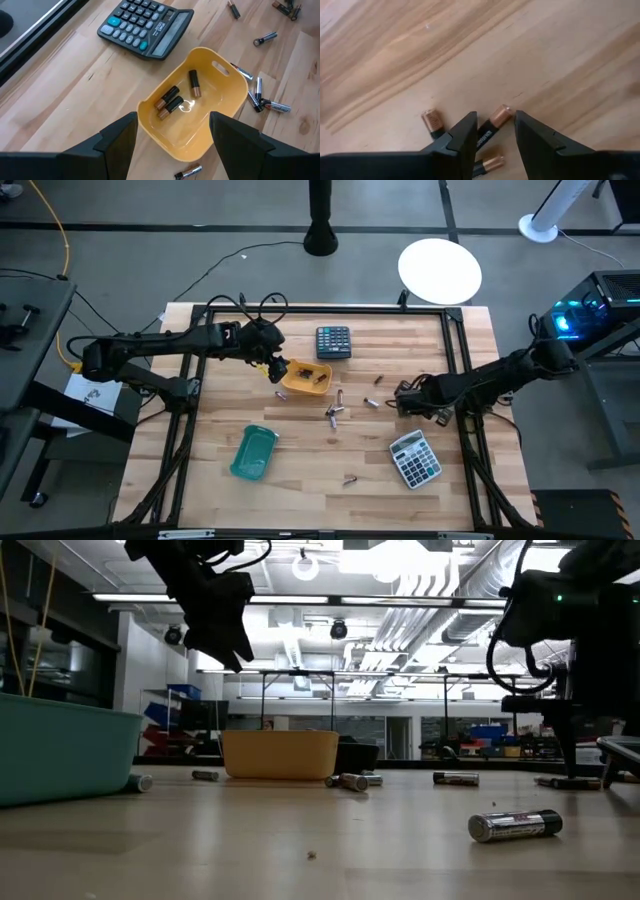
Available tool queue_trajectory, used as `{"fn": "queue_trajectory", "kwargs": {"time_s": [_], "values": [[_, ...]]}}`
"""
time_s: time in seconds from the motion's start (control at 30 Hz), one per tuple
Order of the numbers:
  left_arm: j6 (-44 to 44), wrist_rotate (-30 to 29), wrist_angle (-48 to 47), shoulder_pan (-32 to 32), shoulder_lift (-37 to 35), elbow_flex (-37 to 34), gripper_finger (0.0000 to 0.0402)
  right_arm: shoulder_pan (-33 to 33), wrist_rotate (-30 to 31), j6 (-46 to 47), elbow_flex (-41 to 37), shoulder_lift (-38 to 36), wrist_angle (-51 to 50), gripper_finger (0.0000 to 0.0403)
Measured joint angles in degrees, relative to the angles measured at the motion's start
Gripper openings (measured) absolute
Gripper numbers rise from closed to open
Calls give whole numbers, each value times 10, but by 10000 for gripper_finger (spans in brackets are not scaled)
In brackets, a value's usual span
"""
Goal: Sort batteries
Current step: Put the black battery into the yellow bin
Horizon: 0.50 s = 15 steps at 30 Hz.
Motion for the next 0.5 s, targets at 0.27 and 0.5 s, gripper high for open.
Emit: {"fn": "queue_trajectory", "kwargs": {"time_s": [0.27, 0.5], "values": [[0, 0, -8, 0, 0, 0, 241, 0, 5, -10, -14, 0, 15, 119], [0, 0, -9, 0, 0, 0, 241, -19, 24, -53, -15, 0, 16, 16]]}}
